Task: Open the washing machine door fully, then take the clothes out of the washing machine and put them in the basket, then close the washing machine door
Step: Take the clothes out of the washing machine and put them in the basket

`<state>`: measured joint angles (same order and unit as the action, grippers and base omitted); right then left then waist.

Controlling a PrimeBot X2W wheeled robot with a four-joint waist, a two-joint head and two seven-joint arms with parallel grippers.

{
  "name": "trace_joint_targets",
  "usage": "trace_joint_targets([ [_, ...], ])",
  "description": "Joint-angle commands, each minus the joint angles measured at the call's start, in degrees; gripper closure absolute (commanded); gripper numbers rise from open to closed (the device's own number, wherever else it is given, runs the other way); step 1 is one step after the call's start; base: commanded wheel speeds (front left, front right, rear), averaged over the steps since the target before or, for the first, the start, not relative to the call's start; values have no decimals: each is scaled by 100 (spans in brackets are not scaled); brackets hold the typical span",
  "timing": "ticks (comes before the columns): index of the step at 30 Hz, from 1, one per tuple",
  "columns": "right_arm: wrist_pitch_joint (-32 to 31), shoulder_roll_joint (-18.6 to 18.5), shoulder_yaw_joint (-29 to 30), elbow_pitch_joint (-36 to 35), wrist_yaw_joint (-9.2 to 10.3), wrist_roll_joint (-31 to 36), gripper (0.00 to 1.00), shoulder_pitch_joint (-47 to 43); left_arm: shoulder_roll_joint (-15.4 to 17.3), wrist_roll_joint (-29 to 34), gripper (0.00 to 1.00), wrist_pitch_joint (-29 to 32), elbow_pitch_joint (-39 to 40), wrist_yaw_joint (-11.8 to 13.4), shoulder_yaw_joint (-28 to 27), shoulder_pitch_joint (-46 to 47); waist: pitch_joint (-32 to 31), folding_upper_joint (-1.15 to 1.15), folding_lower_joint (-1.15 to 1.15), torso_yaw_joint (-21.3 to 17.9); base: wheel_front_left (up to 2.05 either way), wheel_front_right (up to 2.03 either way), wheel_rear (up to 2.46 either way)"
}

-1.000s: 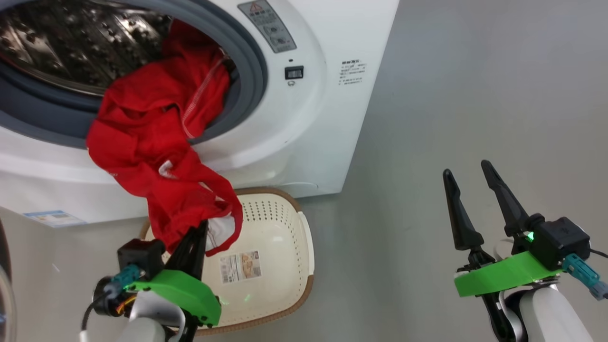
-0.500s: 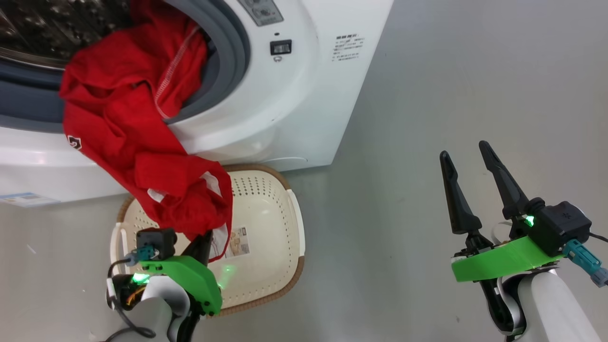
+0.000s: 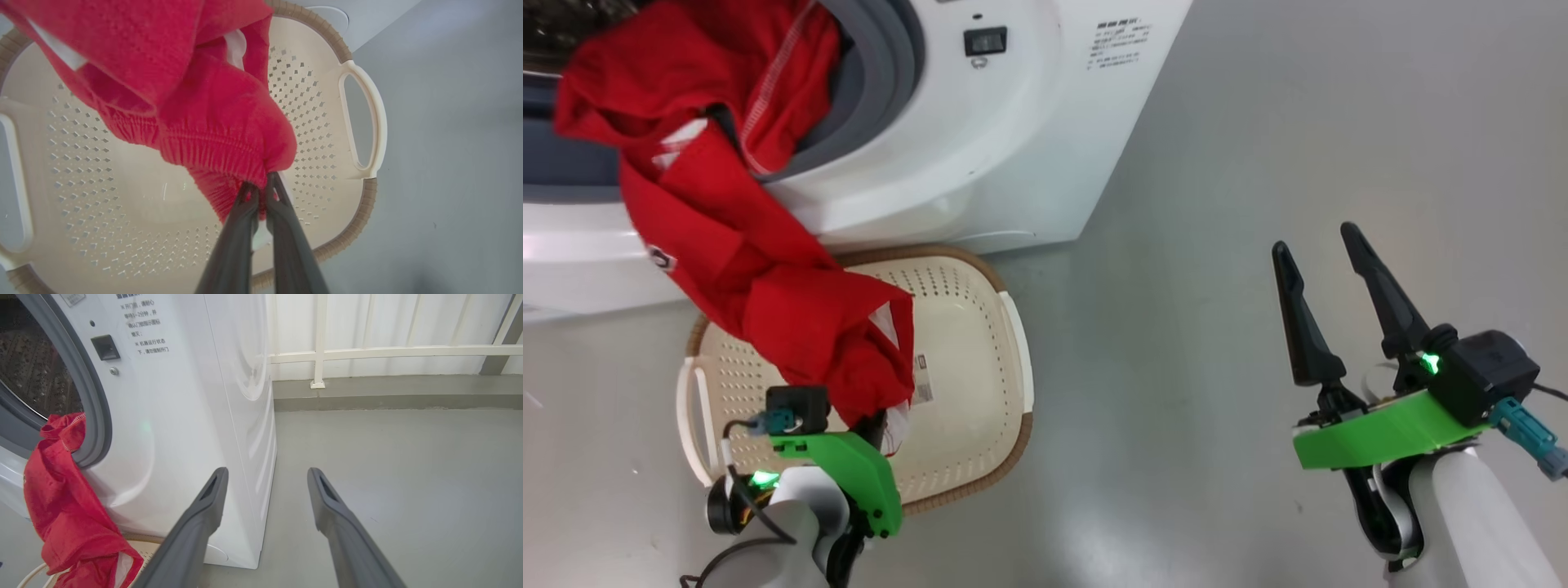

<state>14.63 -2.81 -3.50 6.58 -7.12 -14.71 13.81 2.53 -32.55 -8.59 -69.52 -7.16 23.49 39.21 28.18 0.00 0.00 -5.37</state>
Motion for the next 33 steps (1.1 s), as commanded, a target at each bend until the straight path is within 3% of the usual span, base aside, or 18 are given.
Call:
trace_joint_targets([
  [1,37,-7,-154,-166,-36,-87,0,123,81,-86,100,39,-23,-30,-43,61,194,0,0,-65,0,0,0],
  [18,37,-7,-208,-164,-36,-116,0,287,214,-415,98,115,-356,2,167,255,523,0,0,-180,0,0,0],
  [19,37,-7,-208,-156,-36,-117,0,290,214,-426,77,122,-369,26,162,262,519,0,0,-178,0,0,0],
  [20,37,-7,-209,-147,-36,-116,0,290,217,-427,67,126,-380,47,166,266,512,0,0,-175,0,0,0],
  [24,37,-7,-213,-110,-36,-114,0,288,252,-431,50,200,-410,112,189,279,470,0,0,-157,0,0,0],
  [26,37,-7,-219,-92,-36,-127,0,285,277,-424,2,262,-419,126,213,284,440,0,0,-142,0,0,0],
  [33,37,-7,-244,-16,-36,-159,0,259,369,-336,0,154,-431,151,335,340,274,0,0,-72,0,0,0],
])
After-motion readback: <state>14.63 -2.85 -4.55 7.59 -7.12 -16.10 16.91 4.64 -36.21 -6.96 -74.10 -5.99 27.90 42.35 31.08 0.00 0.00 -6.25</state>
